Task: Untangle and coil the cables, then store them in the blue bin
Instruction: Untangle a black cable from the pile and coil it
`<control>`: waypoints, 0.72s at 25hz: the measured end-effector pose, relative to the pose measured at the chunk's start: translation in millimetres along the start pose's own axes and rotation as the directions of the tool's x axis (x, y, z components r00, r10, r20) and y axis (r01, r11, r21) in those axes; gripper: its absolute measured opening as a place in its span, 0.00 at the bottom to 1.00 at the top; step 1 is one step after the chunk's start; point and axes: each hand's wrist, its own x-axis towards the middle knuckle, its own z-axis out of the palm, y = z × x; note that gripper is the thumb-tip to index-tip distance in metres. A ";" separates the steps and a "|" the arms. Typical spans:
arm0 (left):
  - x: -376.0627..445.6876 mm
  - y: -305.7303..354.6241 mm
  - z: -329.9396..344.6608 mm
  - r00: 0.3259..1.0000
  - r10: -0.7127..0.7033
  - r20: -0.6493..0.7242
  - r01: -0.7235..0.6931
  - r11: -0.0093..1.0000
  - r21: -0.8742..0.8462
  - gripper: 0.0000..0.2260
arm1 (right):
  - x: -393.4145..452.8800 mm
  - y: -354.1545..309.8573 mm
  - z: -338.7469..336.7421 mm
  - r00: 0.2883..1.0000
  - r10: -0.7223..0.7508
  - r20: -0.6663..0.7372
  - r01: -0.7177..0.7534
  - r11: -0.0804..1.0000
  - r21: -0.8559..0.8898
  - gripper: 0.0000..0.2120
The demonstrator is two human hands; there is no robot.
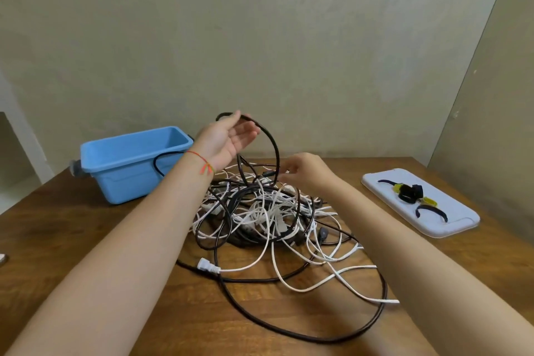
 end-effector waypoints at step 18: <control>-22.4 -47.0 -1.4 0.960 0.000 0.282 -0.248 0.475 0.844 0.08 | 35.4 -23.6 -50.8 0.860 0.510 -0.020 -0.057 0.137 0.989 0.14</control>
